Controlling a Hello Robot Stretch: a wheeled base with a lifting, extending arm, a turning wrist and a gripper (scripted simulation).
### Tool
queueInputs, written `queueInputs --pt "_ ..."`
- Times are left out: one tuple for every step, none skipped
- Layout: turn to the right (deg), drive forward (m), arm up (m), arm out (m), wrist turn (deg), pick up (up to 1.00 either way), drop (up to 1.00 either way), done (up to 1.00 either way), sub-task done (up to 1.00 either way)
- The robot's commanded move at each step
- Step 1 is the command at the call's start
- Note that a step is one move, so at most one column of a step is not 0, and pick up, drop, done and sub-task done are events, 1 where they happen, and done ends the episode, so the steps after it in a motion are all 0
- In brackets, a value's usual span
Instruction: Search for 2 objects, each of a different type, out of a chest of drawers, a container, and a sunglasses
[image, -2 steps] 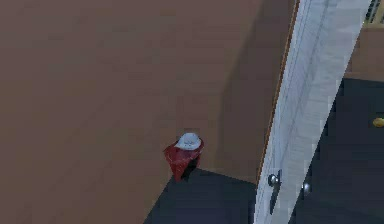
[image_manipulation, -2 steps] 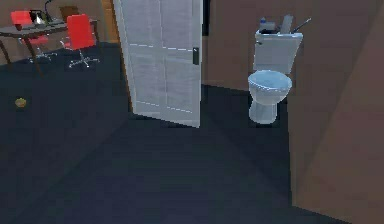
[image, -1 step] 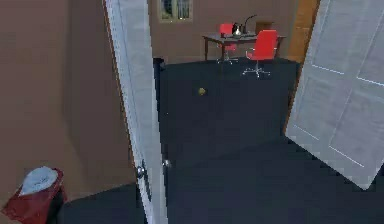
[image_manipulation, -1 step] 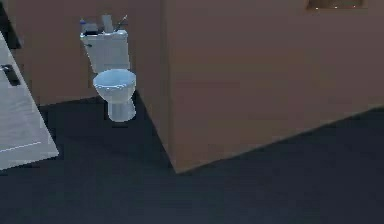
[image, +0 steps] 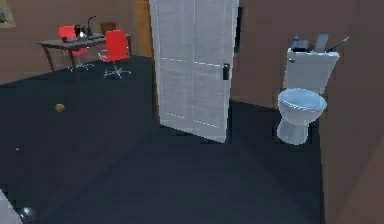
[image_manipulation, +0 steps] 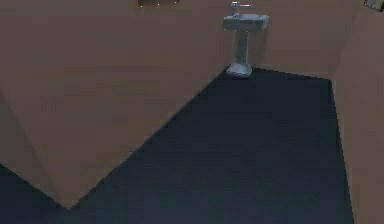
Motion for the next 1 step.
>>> queueInputs --pt "0.0 0.65 0.00 0.00 0.0 0.00 0.00 0.00 0.00"
